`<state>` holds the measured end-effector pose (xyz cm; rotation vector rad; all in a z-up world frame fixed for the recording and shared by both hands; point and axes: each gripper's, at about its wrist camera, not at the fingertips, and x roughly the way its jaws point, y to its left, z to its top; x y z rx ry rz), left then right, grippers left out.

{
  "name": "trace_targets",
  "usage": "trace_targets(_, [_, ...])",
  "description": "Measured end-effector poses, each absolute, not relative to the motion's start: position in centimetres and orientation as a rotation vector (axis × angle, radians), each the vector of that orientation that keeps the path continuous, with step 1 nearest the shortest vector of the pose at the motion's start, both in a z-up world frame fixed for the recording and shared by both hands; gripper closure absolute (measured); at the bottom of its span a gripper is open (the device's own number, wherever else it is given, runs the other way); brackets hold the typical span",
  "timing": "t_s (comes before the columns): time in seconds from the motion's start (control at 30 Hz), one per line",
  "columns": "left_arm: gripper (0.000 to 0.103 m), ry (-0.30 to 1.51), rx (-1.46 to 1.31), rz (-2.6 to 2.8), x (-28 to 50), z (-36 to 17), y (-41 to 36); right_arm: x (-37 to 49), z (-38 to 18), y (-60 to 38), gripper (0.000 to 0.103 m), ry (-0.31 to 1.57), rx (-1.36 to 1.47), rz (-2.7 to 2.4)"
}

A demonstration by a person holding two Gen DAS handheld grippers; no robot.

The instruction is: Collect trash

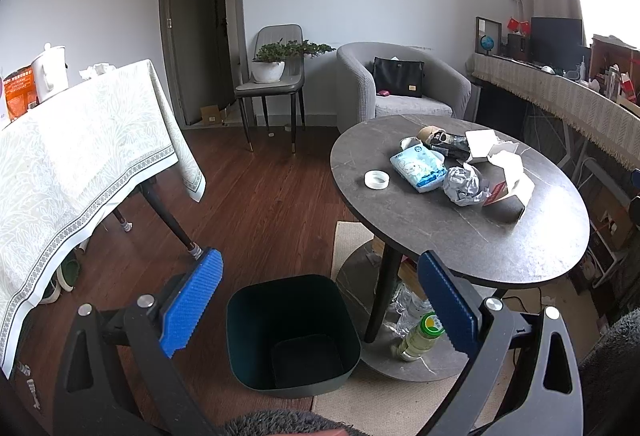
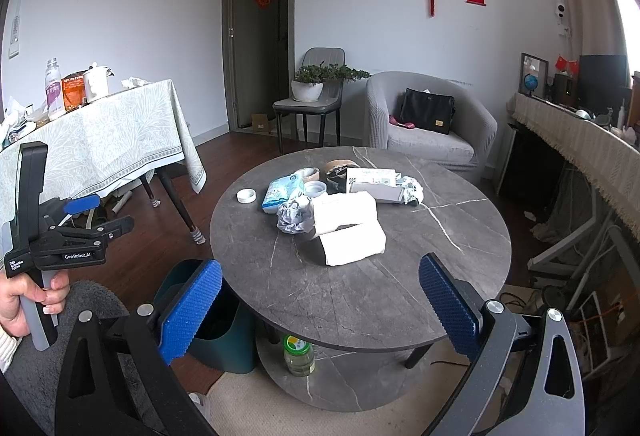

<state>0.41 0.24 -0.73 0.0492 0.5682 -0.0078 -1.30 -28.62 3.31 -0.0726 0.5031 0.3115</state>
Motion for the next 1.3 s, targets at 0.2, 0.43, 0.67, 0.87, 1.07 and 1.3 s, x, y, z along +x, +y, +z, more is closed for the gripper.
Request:
trace_targets(0.2, [0.003,0.572,0.048,-0.01,0.41,-0.32,0.88,-1.37,3.33,-28.64,0.003,0.503,-0.069,0.312])
trace_targets(0.43, [0.003,0.571,0.05,-0.008,0.35,-0.31,0.7,-1.39,3.36,-28.69,0.003,0.503,-0.07,0.312])
trace_targets(0.67, [0.003,0.572,0.05,-0.008,0.59,-0.34,1.08,-1.4,3.38,-28.69,0.003,0.503,-0.071,0.312])
trace_targets(0.87, [0.003,0.57,0.05,-0.006,0.28,-0.34,0.63,-1.42,3.42,-28.7,0.003,0.504,-0.071,0.312])
trace_targets(1.07, [0.003,0.574,0.051,-0.006,-0.01,-0.24,0.51,-1.47,3.49,-28.72,0.003,0.504,-0.07,0.313])
trace_targets(1.3, [0.003,0.575,0.05,-0.003,0.27,-0.62,0.27,-1.11,2.89,-28.45,0.003,0.506,-0.073,0.313])
